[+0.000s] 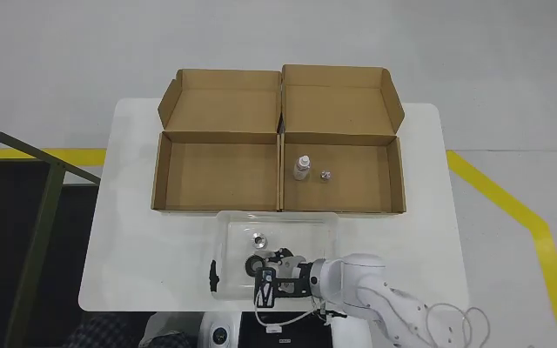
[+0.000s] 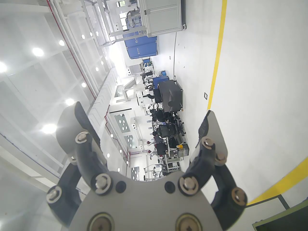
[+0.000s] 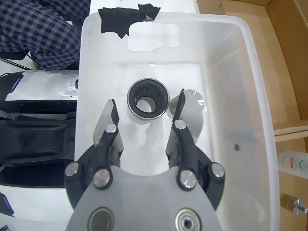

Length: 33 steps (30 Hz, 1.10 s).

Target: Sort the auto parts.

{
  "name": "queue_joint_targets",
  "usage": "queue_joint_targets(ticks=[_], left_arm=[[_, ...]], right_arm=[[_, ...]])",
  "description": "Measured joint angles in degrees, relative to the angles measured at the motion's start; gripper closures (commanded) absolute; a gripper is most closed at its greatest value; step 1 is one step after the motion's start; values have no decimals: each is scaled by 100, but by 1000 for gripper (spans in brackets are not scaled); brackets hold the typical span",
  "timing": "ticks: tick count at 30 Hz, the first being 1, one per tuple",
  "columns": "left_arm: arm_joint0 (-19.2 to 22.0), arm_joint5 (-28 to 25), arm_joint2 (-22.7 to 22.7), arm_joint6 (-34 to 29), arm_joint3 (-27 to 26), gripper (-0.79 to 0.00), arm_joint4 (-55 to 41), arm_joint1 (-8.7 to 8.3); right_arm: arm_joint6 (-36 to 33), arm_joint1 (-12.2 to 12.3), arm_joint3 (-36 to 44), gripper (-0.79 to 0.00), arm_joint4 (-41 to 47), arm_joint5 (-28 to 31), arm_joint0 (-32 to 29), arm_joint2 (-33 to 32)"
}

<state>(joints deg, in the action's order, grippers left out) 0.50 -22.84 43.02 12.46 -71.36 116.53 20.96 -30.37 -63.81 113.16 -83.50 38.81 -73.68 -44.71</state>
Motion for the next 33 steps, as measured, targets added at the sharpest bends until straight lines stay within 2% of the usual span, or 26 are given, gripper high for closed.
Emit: queue_joint_targets(ticks=[7, 15, 21, 23, 25, 26, 33], left_arm=[[0, 0, 0, 0, 0, -785, 0, 0], [0, 0, 0, 0, 0, -785, 0, 0], [0, 0, 0, 0, 0, -785, 0, 0], [0, 0, 0, 0, 0, -785, 0, 0], [0, 0, 0, 0, 0, -785, 0, 0], [0, 0, 0, 0, 0, -785, 0, 0], [0, 0, 0, 0, 0, -785, 0, 0]], right_arm=[[36, -98, -292, -443, 15, -5, 264, 258], [92, -197, -588, -372, -38, -52, 517, 463], [168, -237, -775, -348, -74, -79, 604, 516], [196, -243, -814, -286, -87, -70, 615, 525], [225, -250, -848, -160, -95, -57, 624, 533], [240, -252, -857, -12, -96, -53, 627, 534], [366, -209, -589, 0, -28, 52, 501, 397]])
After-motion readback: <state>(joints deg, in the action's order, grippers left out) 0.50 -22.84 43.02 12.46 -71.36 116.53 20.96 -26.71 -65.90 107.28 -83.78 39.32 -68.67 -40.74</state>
